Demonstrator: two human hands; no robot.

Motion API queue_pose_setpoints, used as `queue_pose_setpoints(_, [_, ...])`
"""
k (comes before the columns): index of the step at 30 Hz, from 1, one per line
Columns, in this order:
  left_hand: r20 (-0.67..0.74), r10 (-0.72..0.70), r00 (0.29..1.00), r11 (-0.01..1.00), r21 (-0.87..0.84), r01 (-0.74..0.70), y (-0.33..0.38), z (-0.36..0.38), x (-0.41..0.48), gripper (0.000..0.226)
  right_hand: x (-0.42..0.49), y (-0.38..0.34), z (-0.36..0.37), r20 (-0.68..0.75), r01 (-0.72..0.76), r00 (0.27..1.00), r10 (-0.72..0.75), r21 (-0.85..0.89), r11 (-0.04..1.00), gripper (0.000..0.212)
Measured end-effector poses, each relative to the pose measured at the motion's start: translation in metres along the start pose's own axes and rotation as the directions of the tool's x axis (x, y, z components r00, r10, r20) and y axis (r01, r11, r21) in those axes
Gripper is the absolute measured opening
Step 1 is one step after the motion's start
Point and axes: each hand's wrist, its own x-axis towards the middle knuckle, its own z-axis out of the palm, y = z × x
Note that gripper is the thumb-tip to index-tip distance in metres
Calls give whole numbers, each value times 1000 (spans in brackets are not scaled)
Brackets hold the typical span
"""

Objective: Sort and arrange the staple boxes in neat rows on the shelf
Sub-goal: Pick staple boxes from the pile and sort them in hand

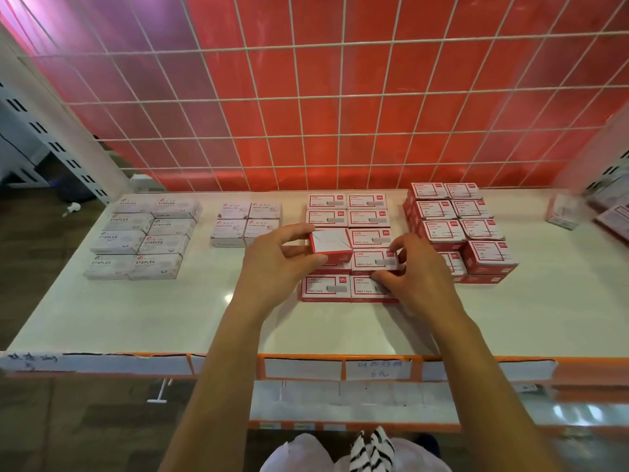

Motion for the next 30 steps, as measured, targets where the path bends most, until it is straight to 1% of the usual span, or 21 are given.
queue_pose_setpoints(4, [6, 14, 1000, 1000, -14, -14, 3, 8, -1, 41, -1, -1, -4, 19, 8, 1000, -7, -23, 1000, 47])
queue_pose_setpoints(6, [-7, 12, 1000, 999, -38, -12, 6, 11, -1, 32, -3, -4, -10, 2, 25, 1000, -25, -1, 1000, 49])
queue_pose_setpoints(8, [-6, 7, 1000, 997, -72, -8, 7, 15, -1, 19, -4, -7, -18, 11, 89, 996, -91, 150, 985, 52])
queue_pose_setpoints(10, [14, 11, 1000, 994, -107, -9, 9, 20, 0, 14, -6, -10, -27, 79, 125, 984, -160, 337, 933, 54])
queue_pose_setpoints(11, [19, 12, 1000, 992, -126, -9, 10, 23, 0, 17, -7, -11, -30, 112, 121, 977, -182, 413, 903, 53])
queue_pose_setpoints(13, [19, 5, 1000, 987, -158, -2, 12, 29, 1, 23, -8, -10, -33, 130, 93, 974, -187, 521, 849, 48])
queue_pose_setpoints(16, [37, -3, 999, 986, -168, 9, 16, 37, 2, 28, -10, -6, -37, 126, 19, 984, -127, 633, 774, 31])
queue_pose_setpoints(20, [69, -26, 997, 990, -137, 35, 20, 52, 2, 27, -11, 2, -44, 142, -43, 987, -75, 683, 729, 19])
queue_pose_setpoints(23, [95, -25, 995, 989, -144, 38, 25, 60, 1, 31, -11, 8, -49, 130, -61, 990, -48, 726, 685, 16])
queue_pose_setpoints(27, [155, 8, 988, 993, -120, 10, 30, 68, -1, 25, -10, 15, -57, 107, -79, 994, 0, 733, 675, 21])
queue_pose_setpoints(30, [184, 16, 983, 992, -126, 8, 32, 77, -1, 17, -9, 22, -63, 98, -83, 995, 17, 727, 681, 32])
